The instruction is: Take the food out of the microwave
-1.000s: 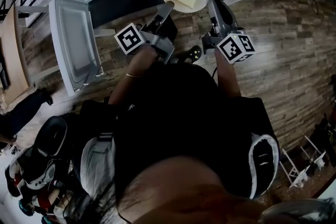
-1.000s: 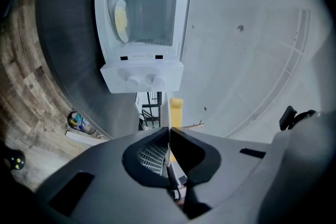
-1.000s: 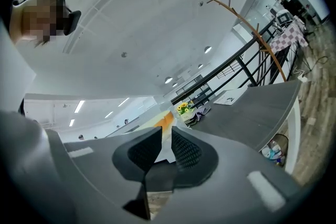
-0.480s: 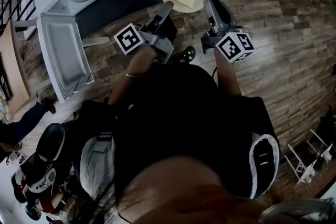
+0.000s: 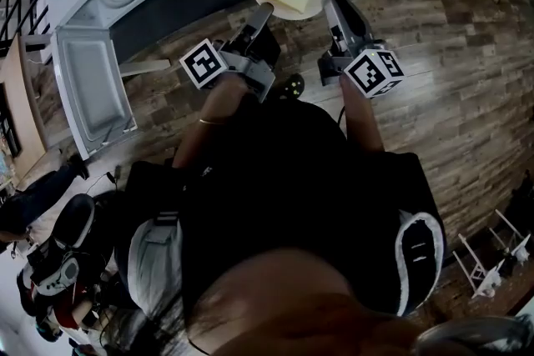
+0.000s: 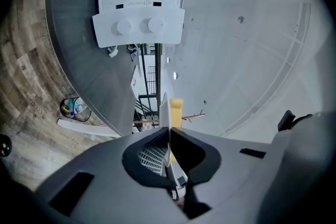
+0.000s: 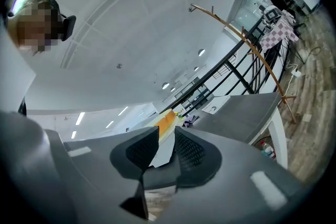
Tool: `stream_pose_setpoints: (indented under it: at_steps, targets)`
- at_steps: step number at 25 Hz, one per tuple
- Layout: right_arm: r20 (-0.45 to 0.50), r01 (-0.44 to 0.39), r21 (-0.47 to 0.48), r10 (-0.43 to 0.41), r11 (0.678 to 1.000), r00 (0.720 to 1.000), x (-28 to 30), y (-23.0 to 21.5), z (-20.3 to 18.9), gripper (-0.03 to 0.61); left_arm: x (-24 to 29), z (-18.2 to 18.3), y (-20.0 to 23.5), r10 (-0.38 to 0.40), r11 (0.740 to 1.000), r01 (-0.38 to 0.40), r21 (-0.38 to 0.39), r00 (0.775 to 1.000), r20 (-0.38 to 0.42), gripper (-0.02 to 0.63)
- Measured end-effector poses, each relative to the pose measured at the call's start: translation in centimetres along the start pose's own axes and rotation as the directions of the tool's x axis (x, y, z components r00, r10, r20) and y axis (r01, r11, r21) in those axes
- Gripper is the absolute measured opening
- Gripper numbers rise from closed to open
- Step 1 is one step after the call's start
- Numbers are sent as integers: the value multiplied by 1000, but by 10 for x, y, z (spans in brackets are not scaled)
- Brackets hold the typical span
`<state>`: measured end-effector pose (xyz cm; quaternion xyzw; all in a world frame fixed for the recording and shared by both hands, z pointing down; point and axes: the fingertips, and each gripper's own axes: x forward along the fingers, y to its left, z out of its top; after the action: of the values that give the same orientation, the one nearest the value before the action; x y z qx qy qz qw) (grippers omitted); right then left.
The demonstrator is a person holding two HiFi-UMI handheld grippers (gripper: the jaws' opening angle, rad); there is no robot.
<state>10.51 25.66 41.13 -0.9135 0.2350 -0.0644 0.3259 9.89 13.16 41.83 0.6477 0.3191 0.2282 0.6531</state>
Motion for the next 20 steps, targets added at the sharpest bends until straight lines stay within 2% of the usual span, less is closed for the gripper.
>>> stream_pose_setpoints:
  at_steps: [10, 20]
  targets:
    - [74, -27, 86, 20, 996, 997, -22, -9, 16, 60, 14, -27, -4, -7, 1000, 7, 12, 999, -32, 15]
    - [72, 4, 78, -9, 997, 997, -22, -24, 25, 50, 32, -30, 2, -13, 1000, 13, -2, 999, -50, 15]
